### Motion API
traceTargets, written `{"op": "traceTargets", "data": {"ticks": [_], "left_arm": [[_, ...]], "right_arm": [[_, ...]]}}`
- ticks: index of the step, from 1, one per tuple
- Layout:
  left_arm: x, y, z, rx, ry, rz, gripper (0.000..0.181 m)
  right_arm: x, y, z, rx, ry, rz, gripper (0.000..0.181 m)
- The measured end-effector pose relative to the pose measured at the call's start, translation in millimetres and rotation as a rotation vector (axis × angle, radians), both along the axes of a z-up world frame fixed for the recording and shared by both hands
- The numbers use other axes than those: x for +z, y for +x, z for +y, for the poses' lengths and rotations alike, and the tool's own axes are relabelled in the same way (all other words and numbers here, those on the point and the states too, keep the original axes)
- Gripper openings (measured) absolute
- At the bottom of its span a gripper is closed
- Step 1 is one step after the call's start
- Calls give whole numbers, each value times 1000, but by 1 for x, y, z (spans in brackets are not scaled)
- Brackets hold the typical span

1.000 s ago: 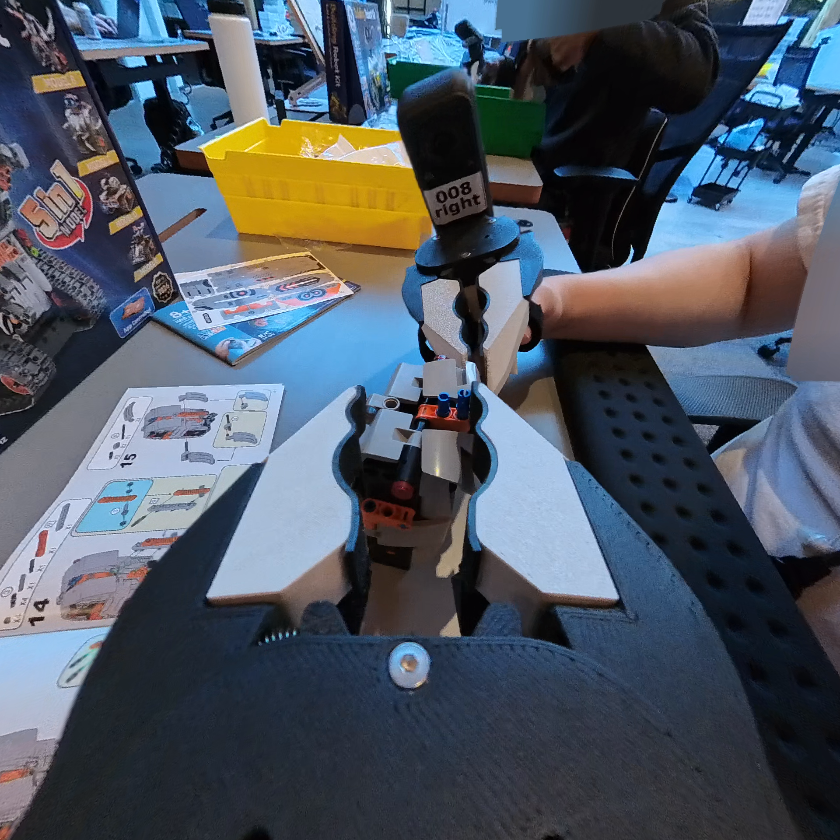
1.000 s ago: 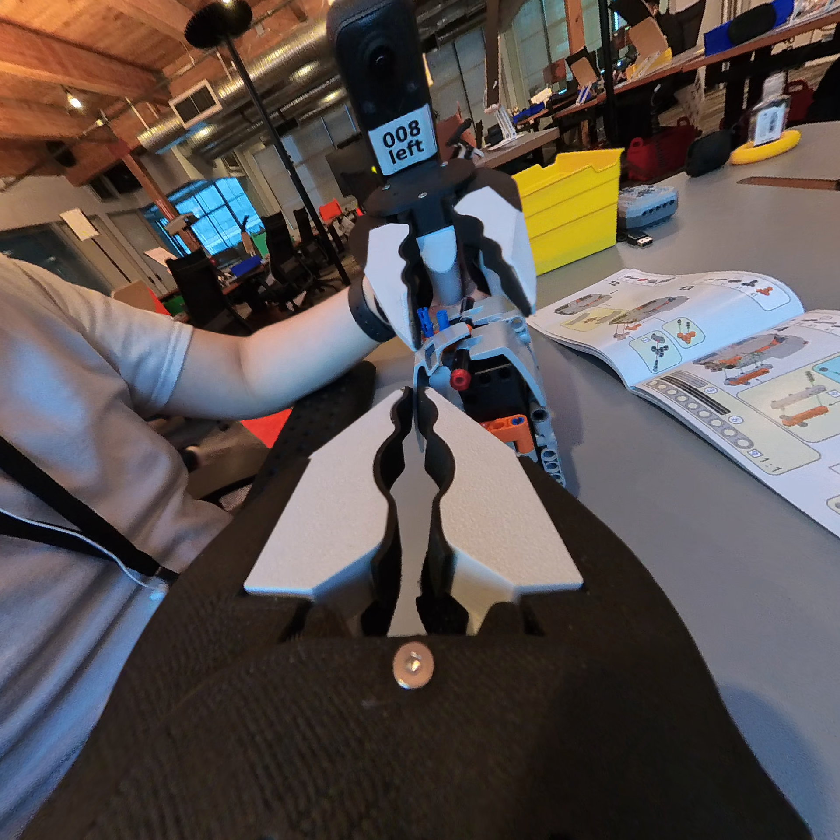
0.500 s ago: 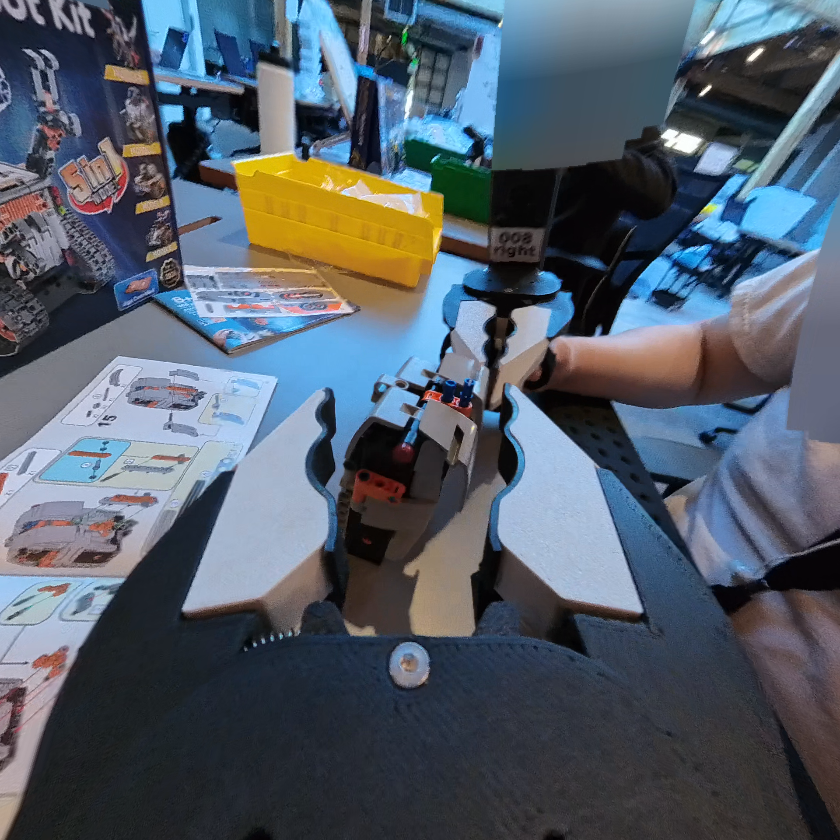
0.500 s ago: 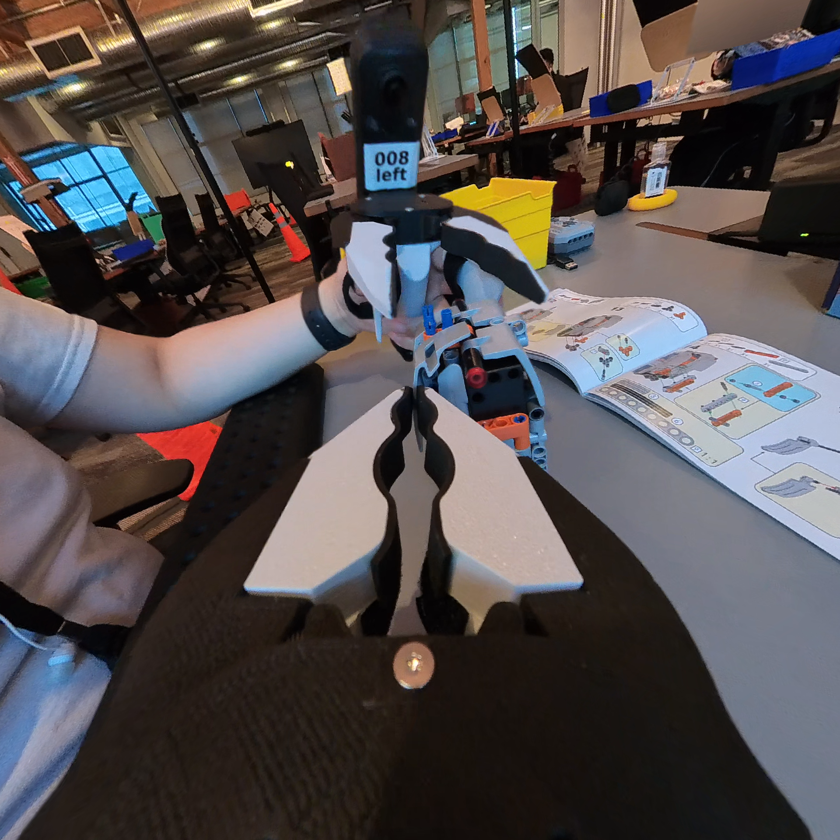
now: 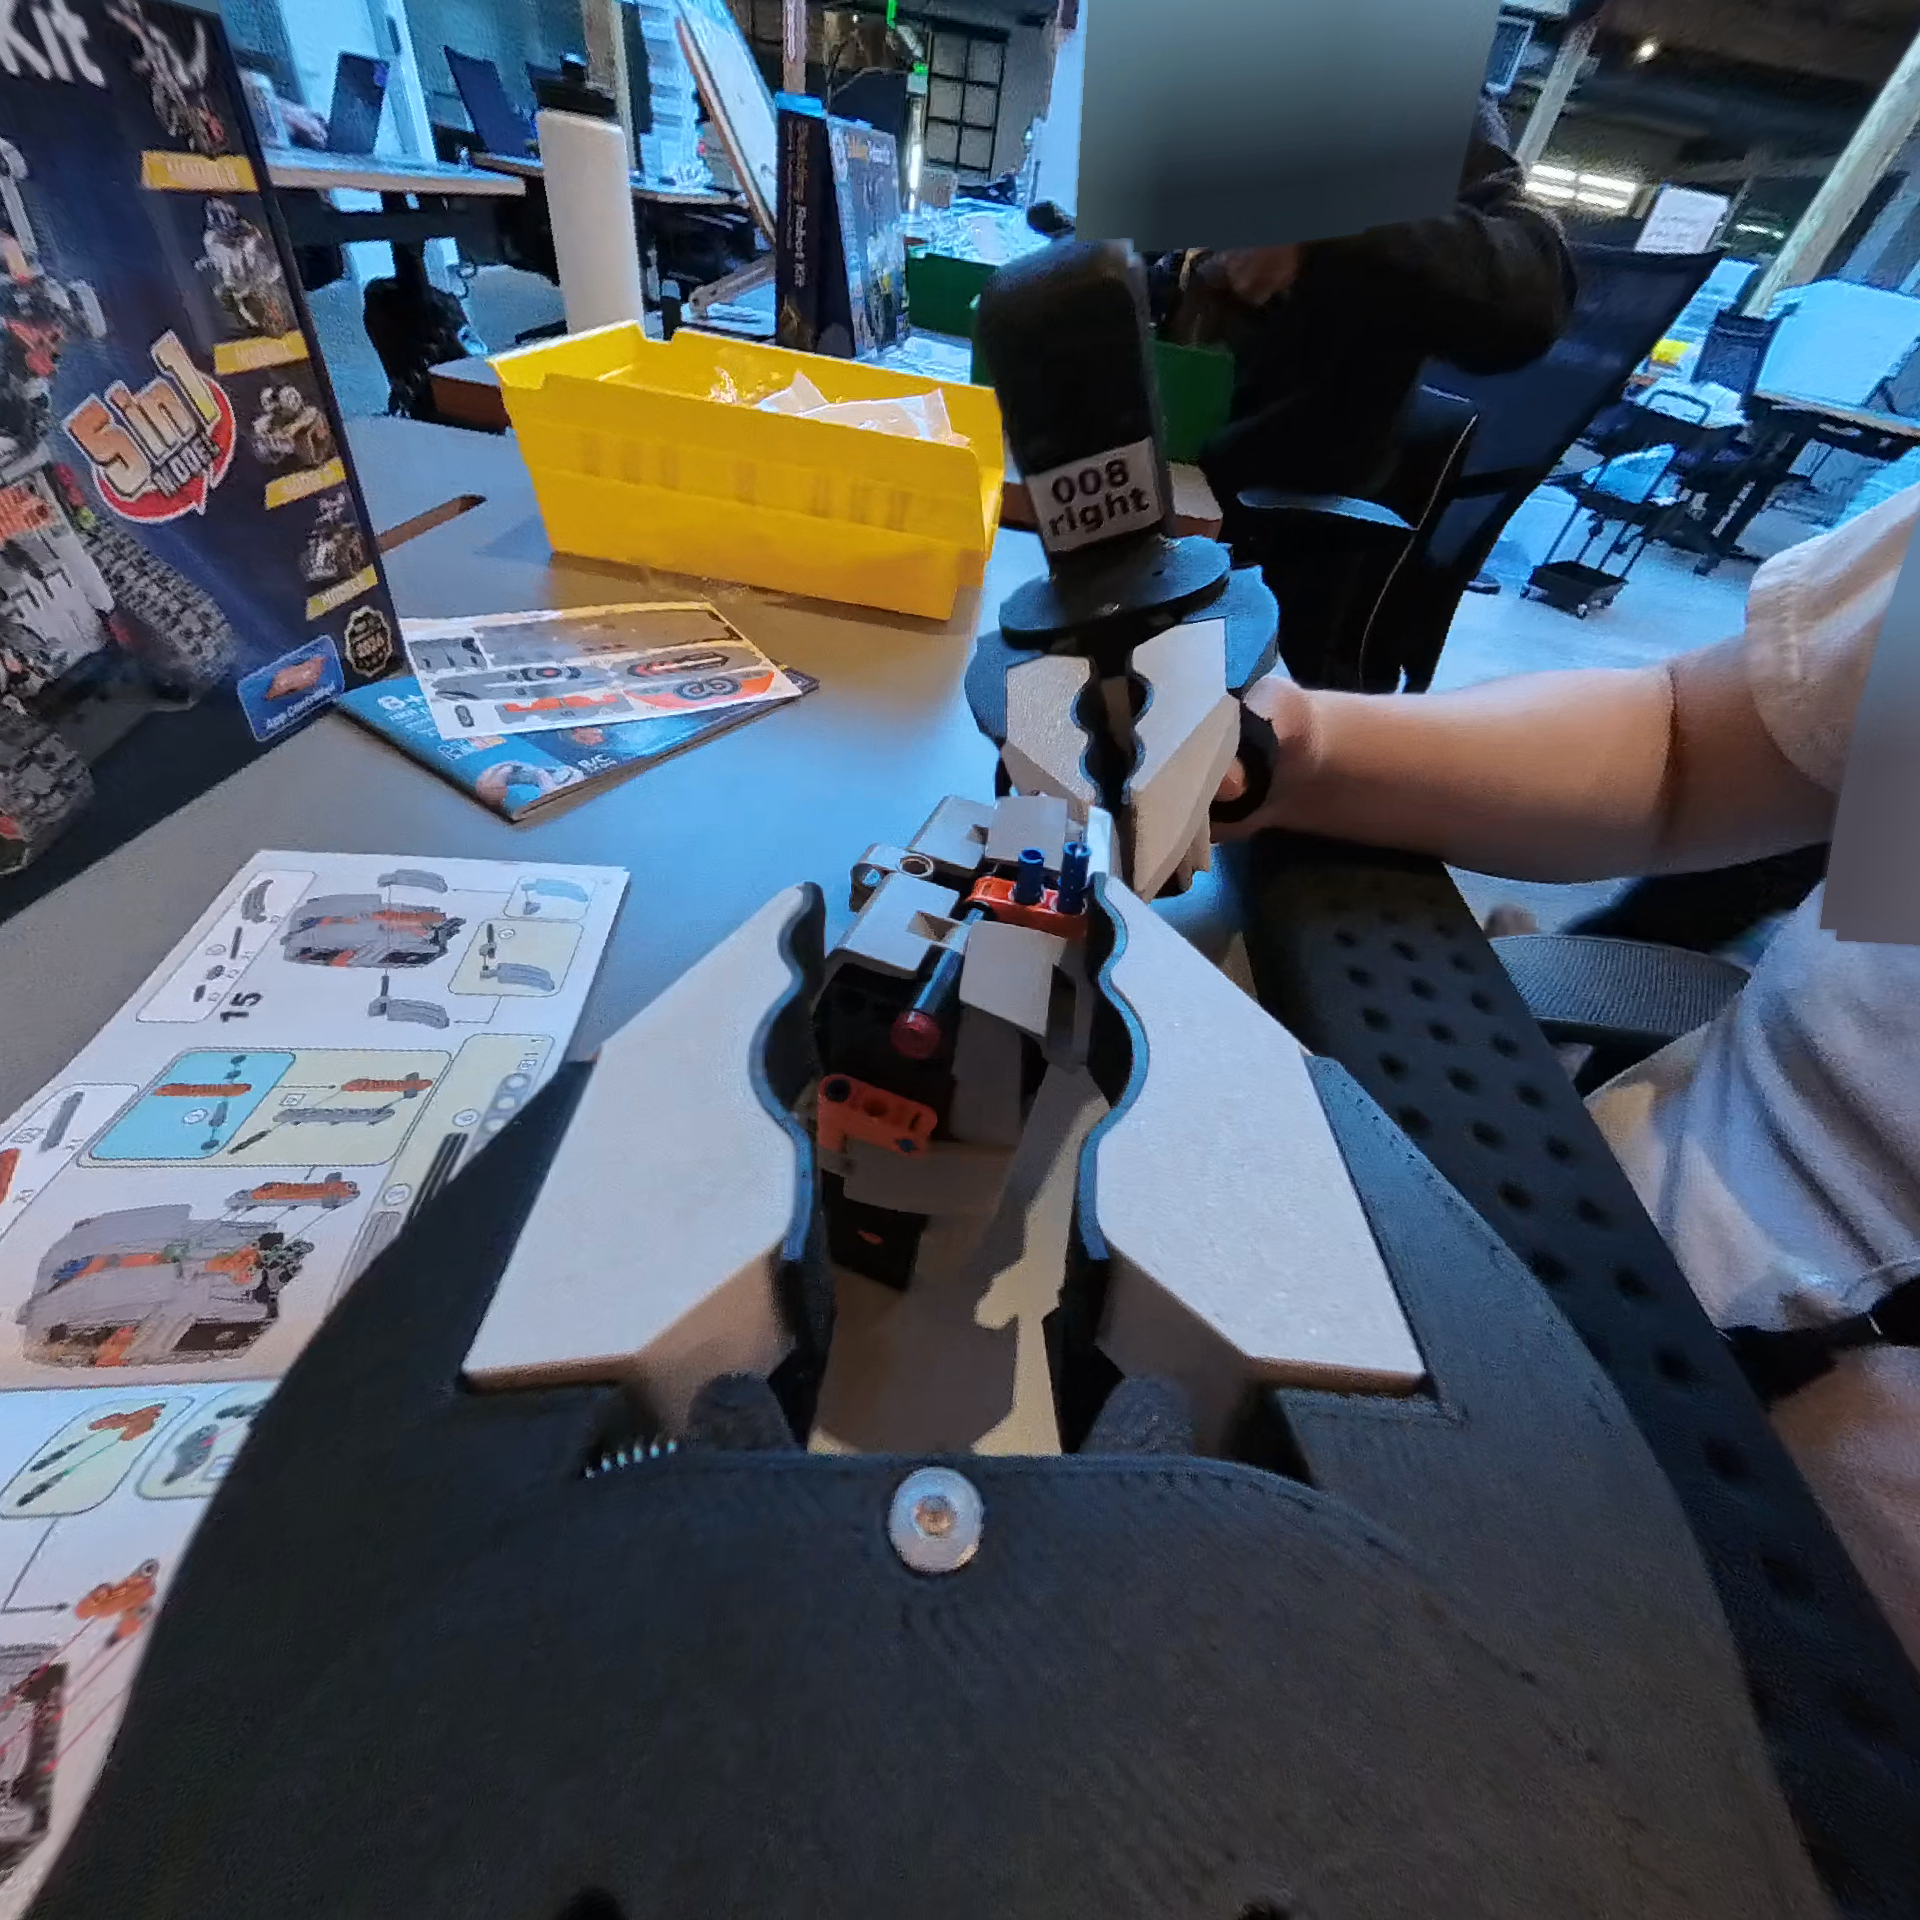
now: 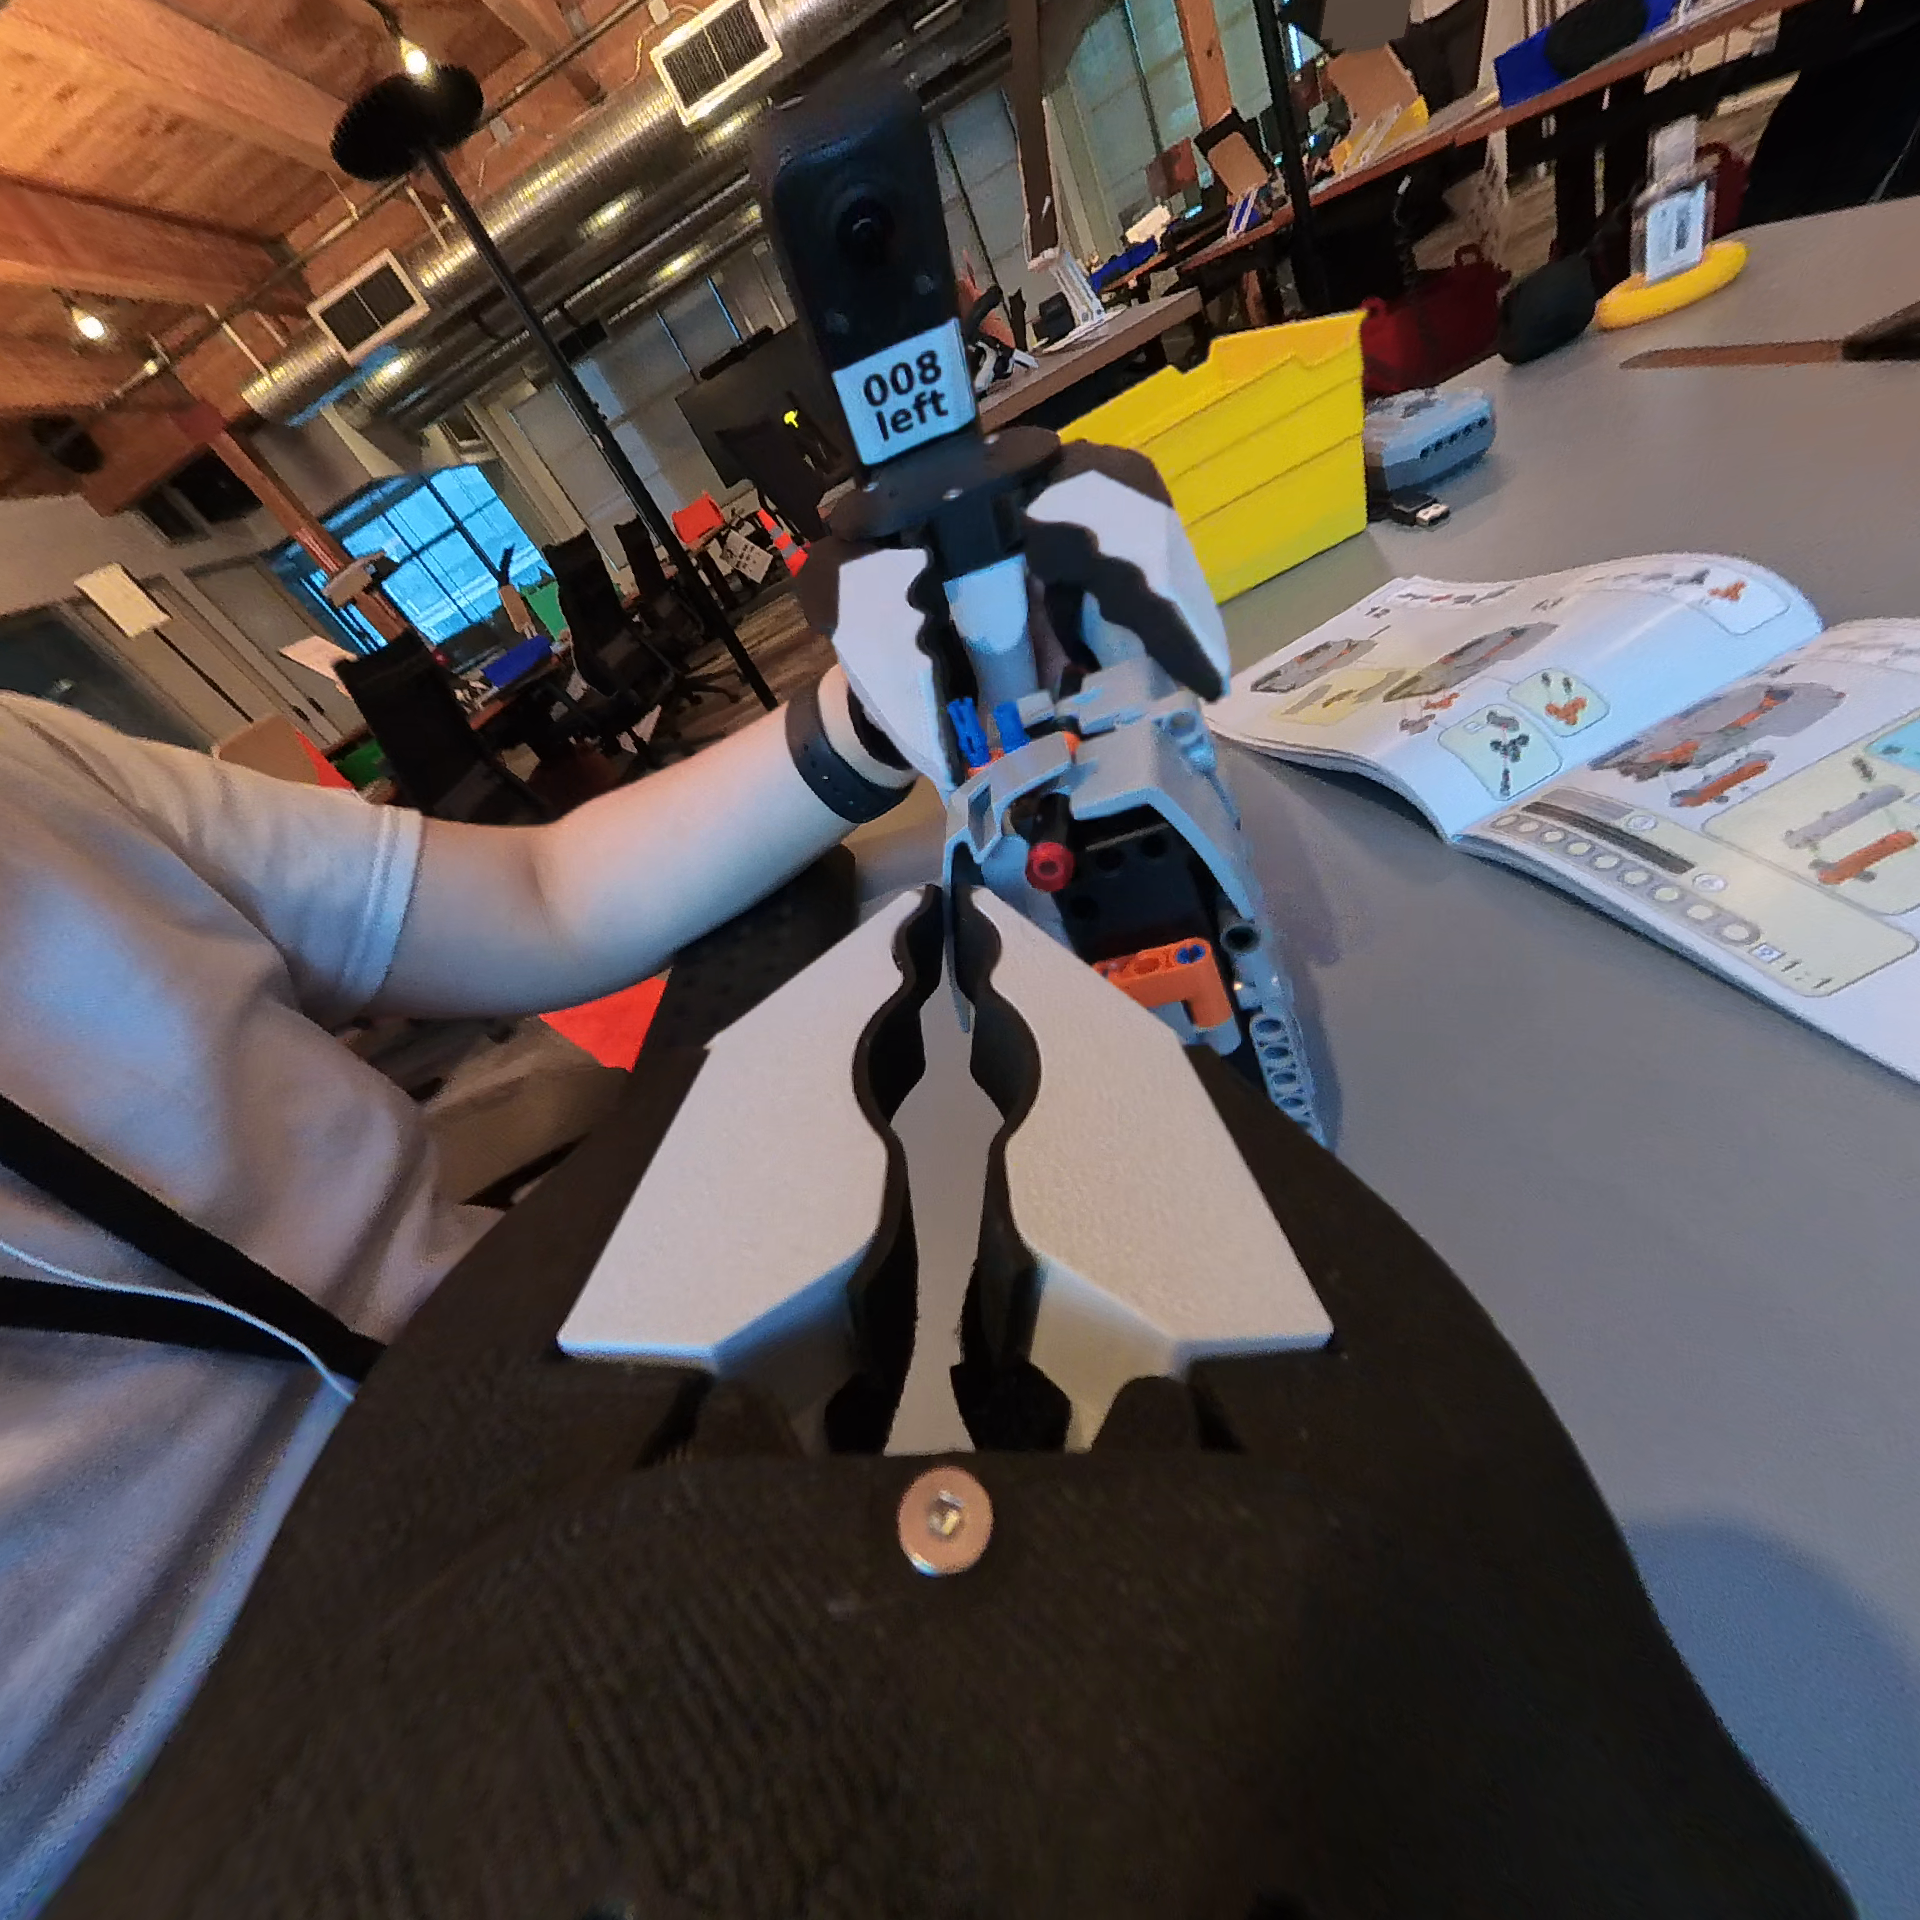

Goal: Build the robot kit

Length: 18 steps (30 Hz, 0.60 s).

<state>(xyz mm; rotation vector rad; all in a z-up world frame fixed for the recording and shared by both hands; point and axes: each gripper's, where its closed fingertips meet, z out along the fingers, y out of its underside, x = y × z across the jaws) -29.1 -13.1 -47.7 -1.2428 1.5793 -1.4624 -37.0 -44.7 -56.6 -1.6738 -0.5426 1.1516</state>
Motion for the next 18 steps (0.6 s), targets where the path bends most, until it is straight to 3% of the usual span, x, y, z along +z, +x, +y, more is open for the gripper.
{"op": "traceTargets", "data": {"ticks": [12, 15, 18], "left_arm": [[2, 0, -9, 25, -41, -4, 48], [3, 0, -10, 47, 0, -21, 46], [2, -3, -13, 65, 41, -30, 46]], "right_arm": [[4, 2, -9, -11, -57, 65, 0], [4, 3, -9, 24, -149, 162, 0], [2, 2, -12, 46, -165, 150, 1]]}}
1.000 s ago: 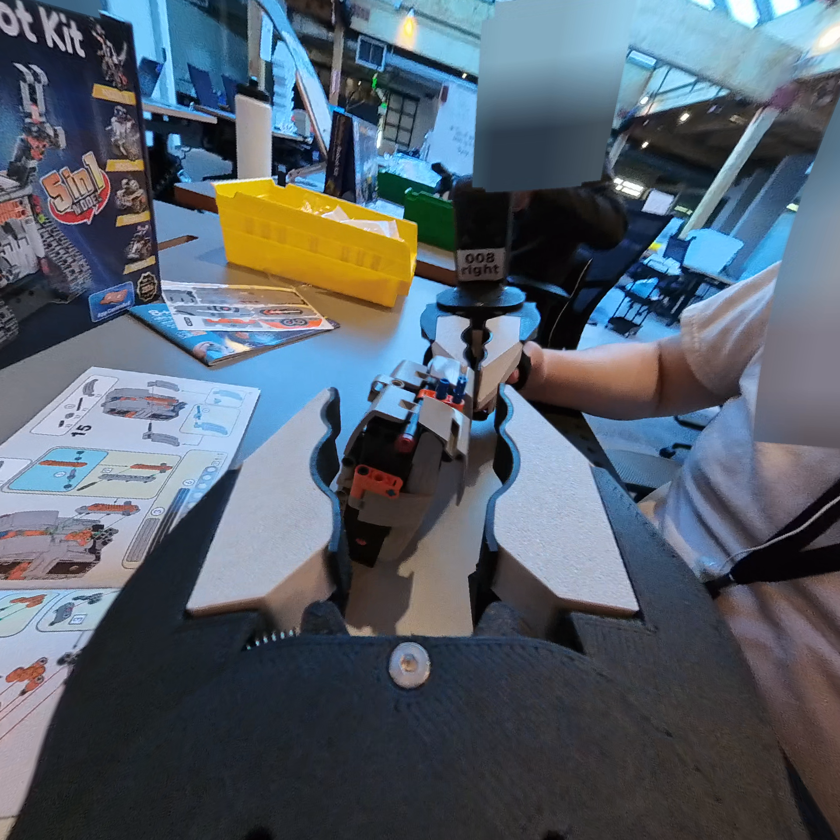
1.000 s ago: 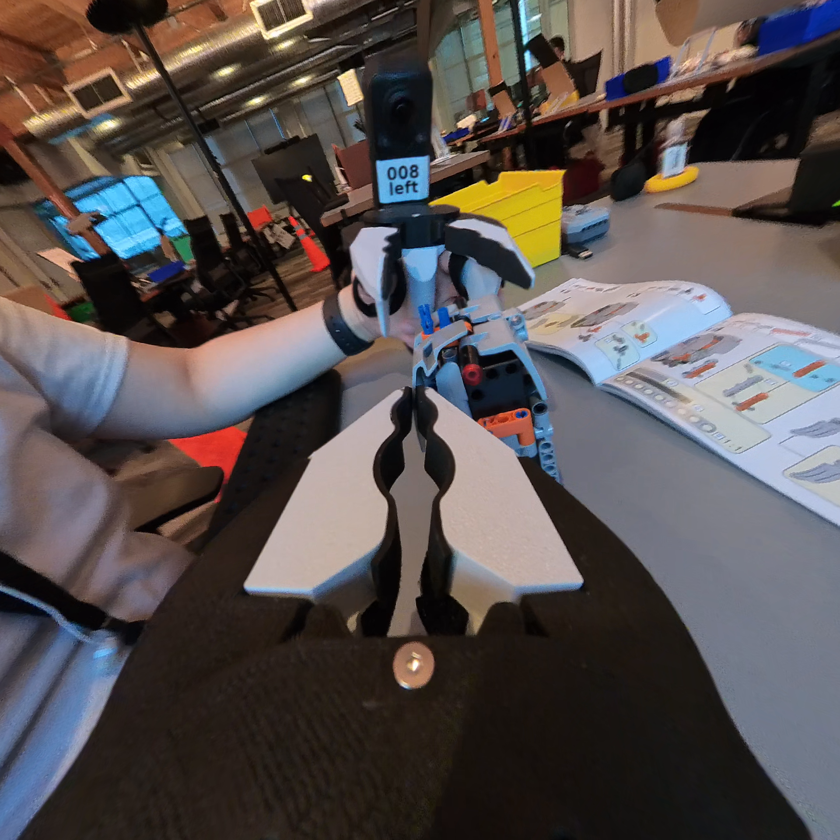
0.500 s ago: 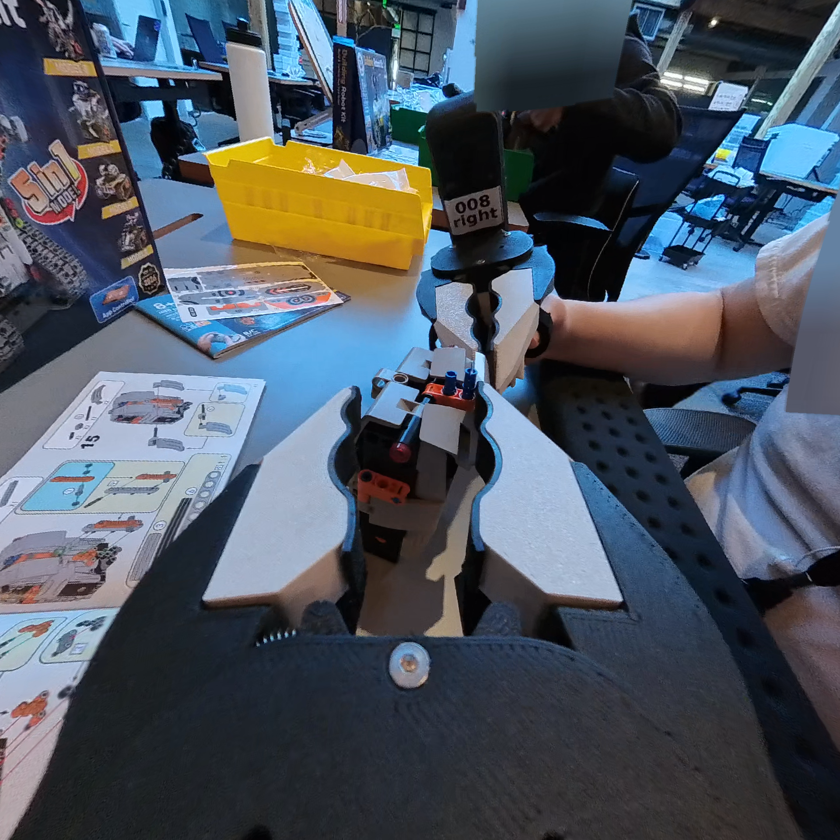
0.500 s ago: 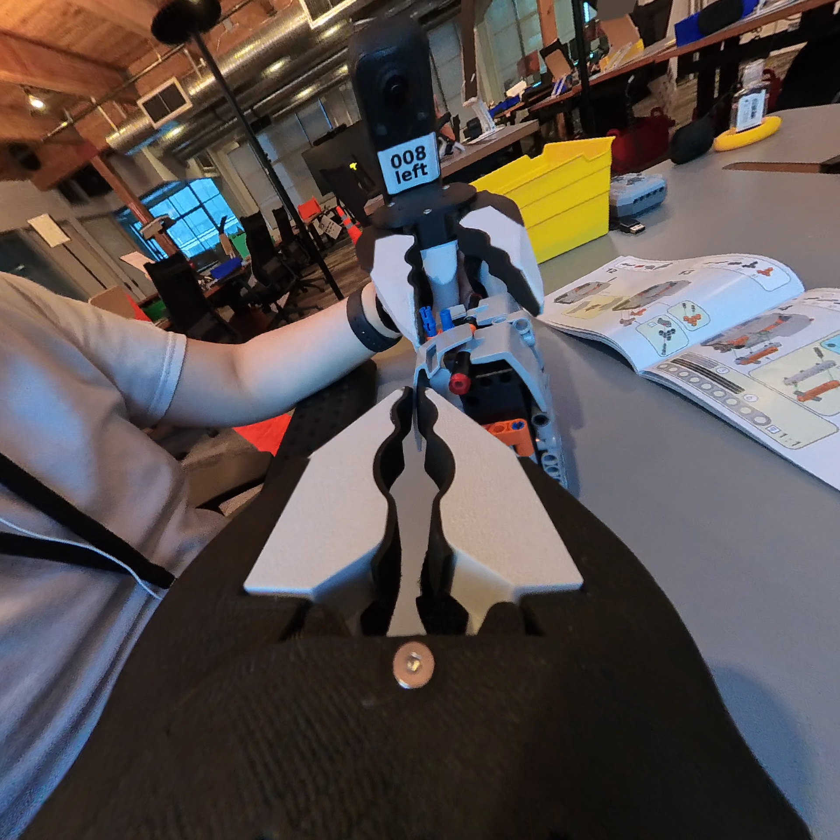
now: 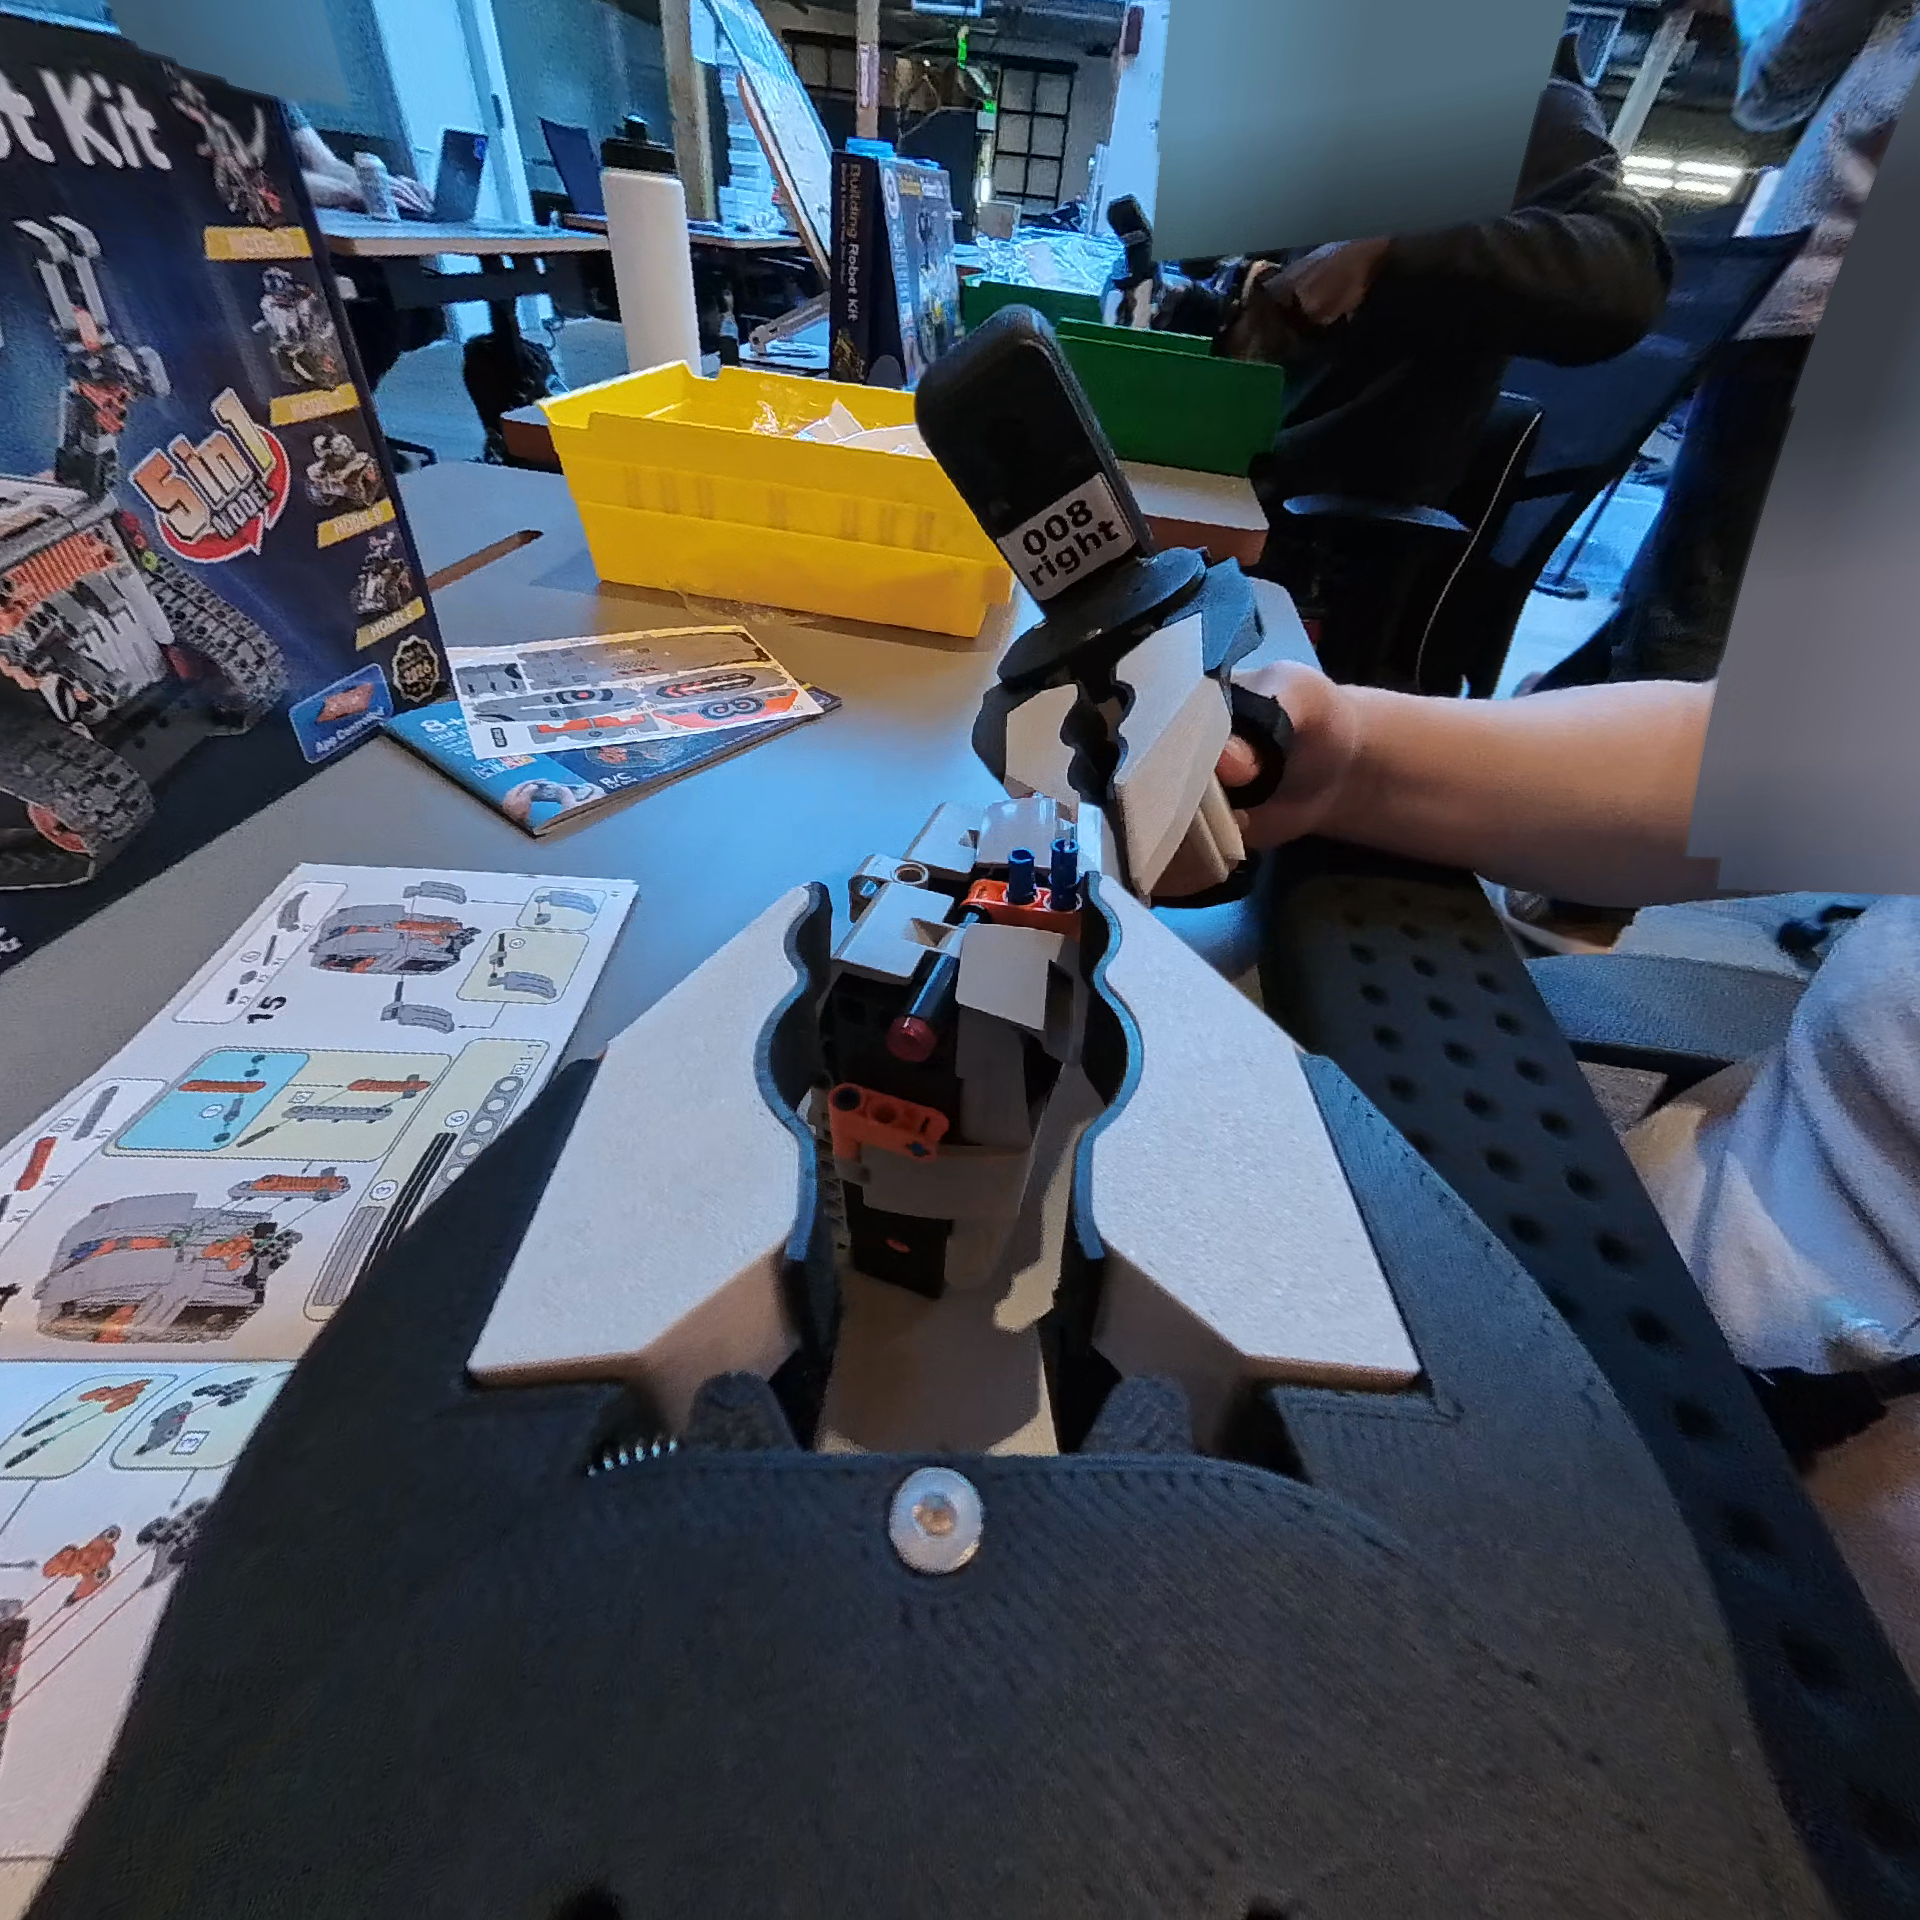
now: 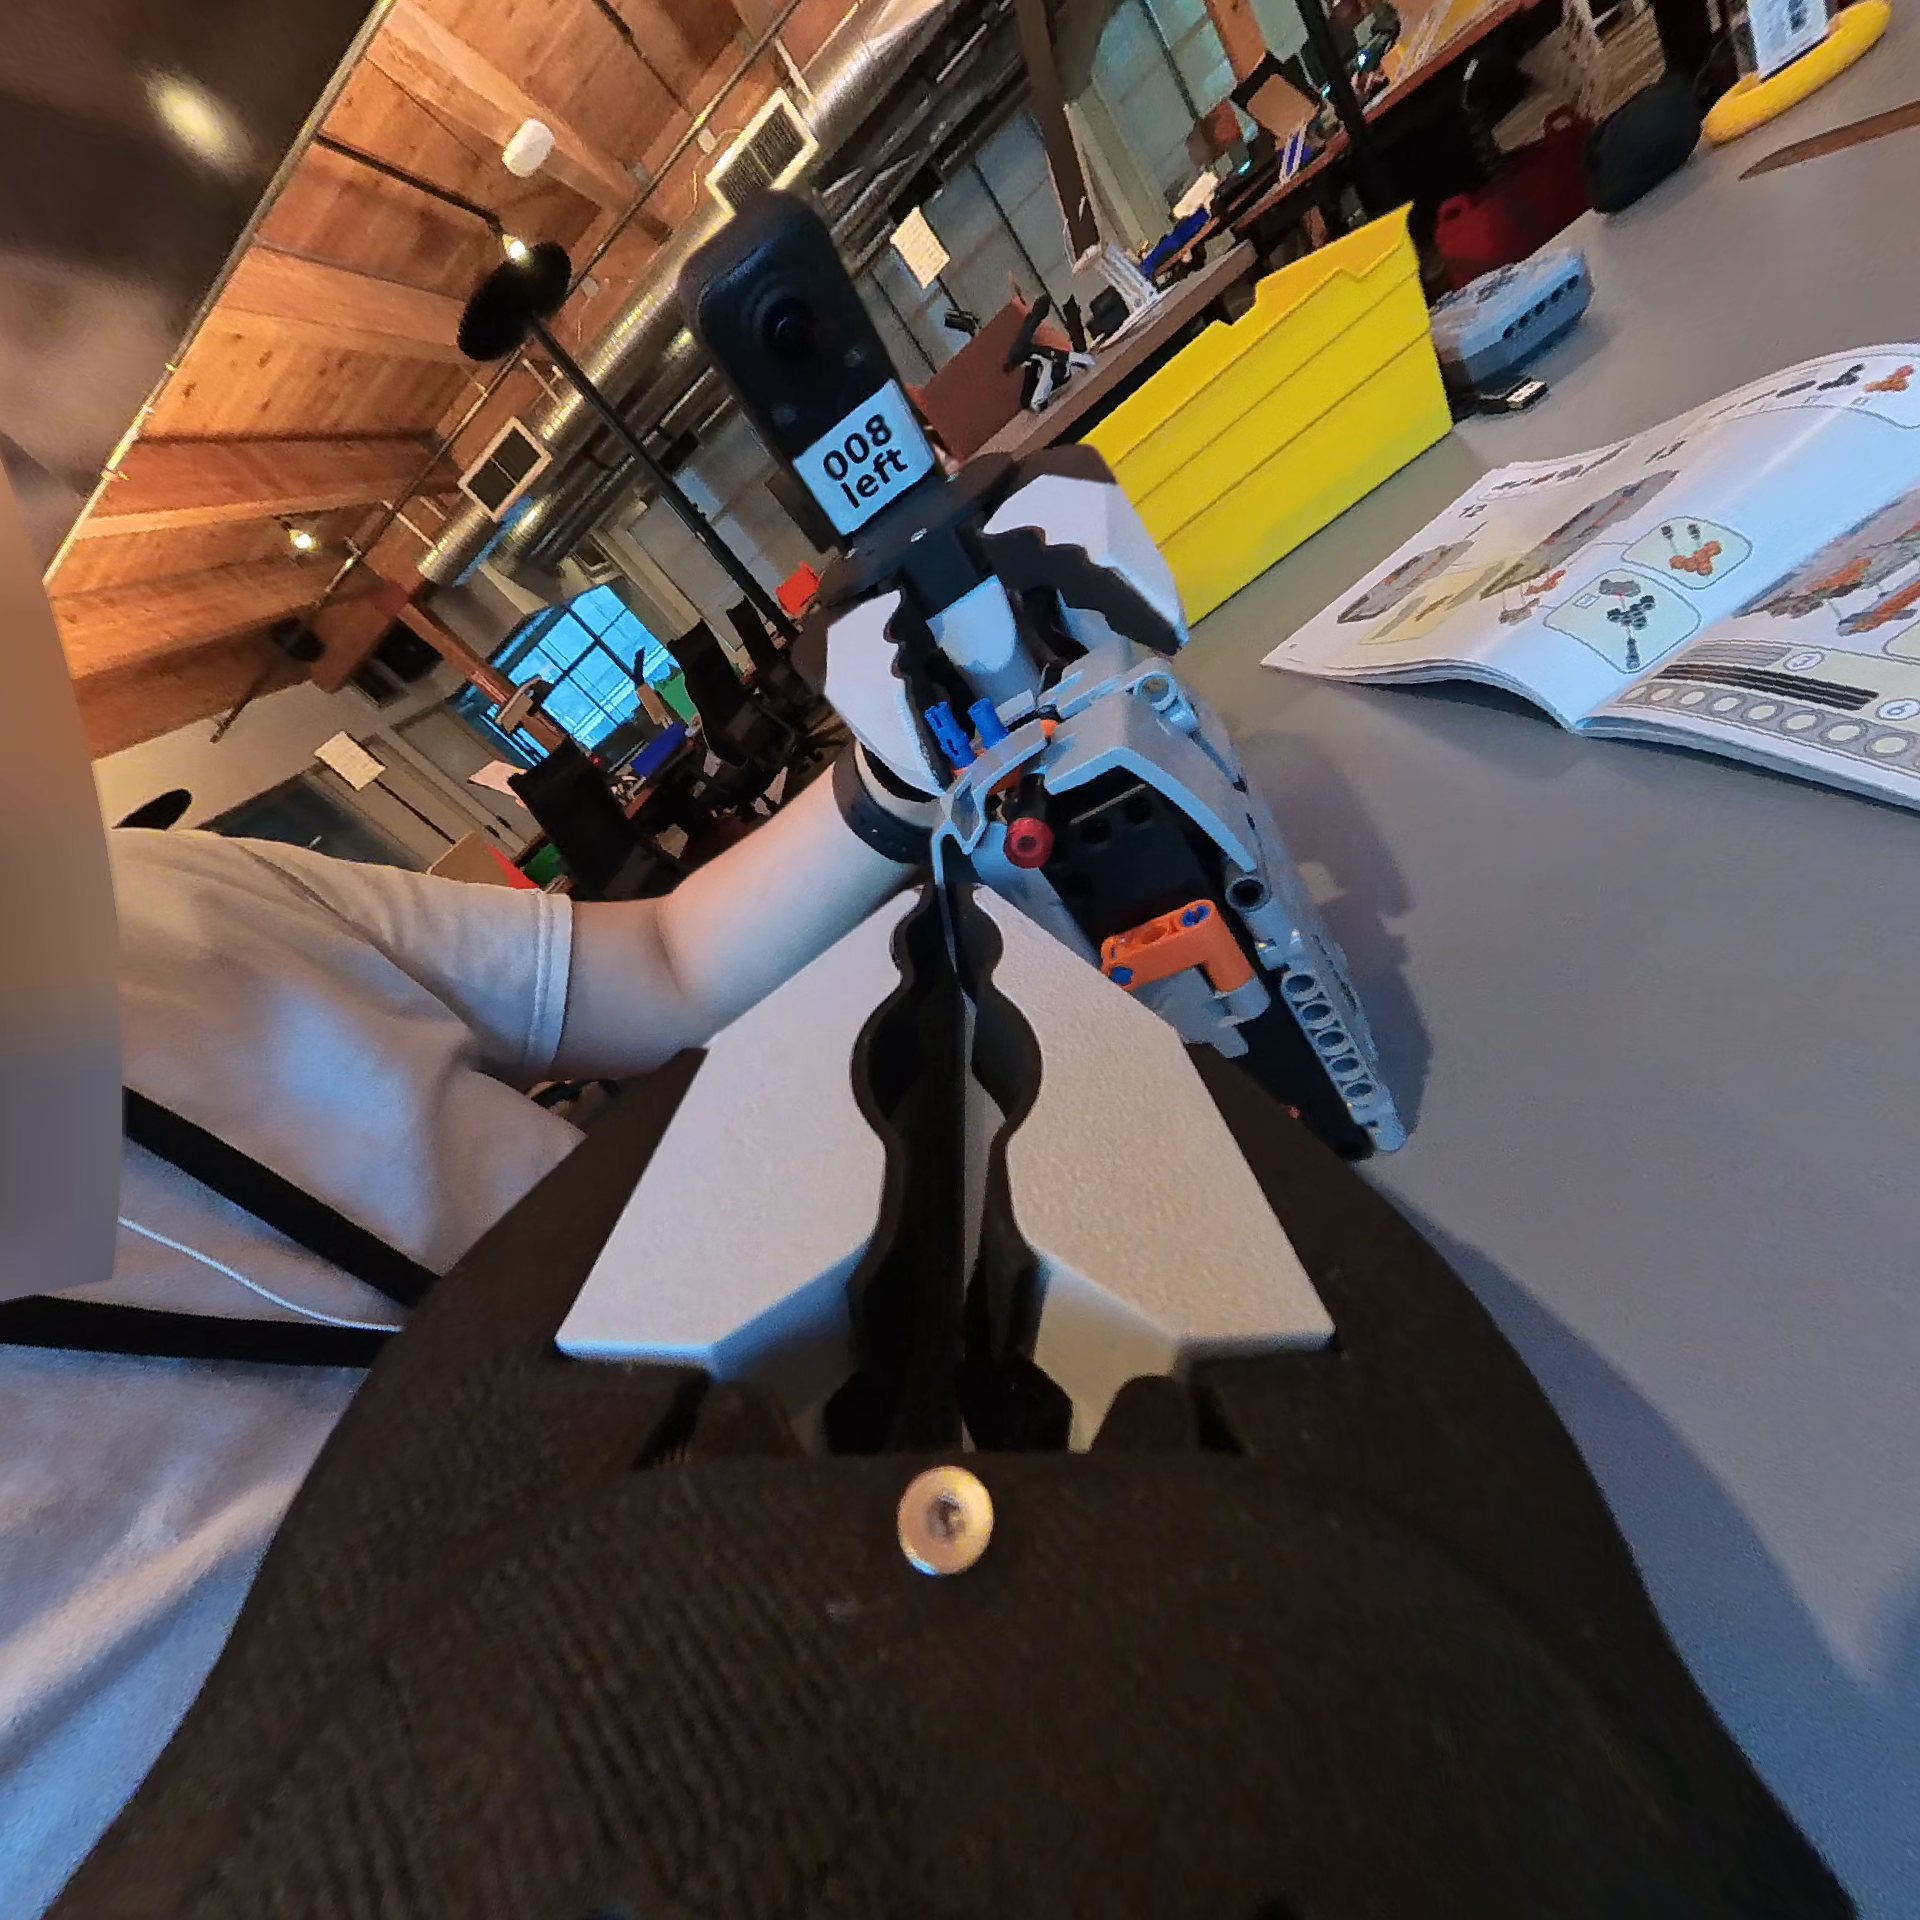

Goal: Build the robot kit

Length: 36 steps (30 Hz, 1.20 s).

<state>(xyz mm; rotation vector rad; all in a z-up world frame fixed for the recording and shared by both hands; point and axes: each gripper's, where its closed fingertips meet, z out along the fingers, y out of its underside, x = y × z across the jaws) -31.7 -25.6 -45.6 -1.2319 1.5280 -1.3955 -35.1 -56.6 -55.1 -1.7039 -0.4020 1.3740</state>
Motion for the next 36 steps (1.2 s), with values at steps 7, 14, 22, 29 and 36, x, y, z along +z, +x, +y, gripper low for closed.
{"op": "traceTargets", "data": {"ticks": [7, 14, 22, 29, 36], "left_arm": [[13, -6, 4, -1, 22, -58, 60], [1, 3, -4, -57, 23, 5, 42], [2, 1, -7, 32, 132, -36, 49], [36, -10, 29, 110, -27, -194, 61], [16, -6, 11, -129, -333, -51, 74]], "right_arm": [[0, 1, 0, -31, 98, -97, 0], [-7, -6, -3, -36, 169, -211, 0], [-6, -11, -3, -76, 240, -288, 0], [-2, 0, -2, -99, 223, -231, 0], [-6, 5, -2, -91, 236, -276, 0]]}}
